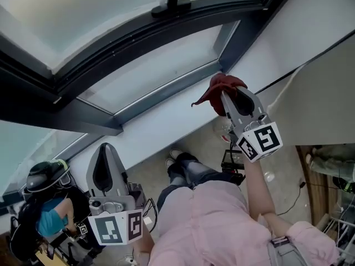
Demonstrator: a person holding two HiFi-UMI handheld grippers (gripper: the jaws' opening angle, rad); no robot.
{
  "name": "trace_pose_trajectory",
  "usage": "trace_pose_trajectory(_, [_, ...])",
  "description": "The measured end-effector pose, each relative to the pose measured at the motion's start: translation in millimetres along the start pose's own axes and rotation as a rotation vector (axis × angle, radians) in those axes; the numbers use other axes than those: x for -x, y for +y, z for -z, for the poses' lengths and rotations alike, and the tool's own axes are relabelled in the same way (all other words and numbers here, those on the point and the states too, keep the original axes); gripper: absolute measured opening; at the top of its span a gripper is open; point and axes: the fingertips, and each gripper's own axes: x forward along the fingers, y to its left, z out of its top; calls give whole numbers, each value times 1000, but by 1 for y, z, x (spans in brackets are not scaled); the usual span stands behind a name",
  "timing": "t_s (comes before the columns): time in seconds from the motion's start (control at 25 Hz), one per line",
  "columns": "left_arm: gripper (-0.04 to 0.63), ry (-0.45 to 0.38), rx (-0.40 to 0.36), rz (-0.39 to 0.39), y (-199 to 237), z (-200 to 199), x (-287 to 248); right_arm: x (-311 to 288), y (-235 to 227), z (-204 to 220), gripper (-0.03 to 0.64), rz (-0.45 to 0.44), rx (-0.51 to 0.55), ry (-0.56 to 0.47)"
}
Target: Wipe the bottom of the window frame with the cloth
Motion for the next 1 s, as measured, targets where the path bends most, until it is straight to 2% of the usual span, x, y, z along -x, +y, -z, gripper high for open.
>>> trace_pose_trajectory(0.24, [-6,3,-11,54,-10,6,4,45,-10,-1,78,82,4,0])
trace_pose_trajectory(0.44, [-6,36,-15,-2,-5,17,9,49,-27,1,78,108,15,-6])
trace_pose_trajectory(0.64, [-6,10,-31,-47,-20,12,-20,29,-58,-9,77,72,21,-25])
trace_pose_trajectory(1.0, [-6,-44,-18,-31,-109,11,-99,10,-150,-25,77,-10,48,-27])
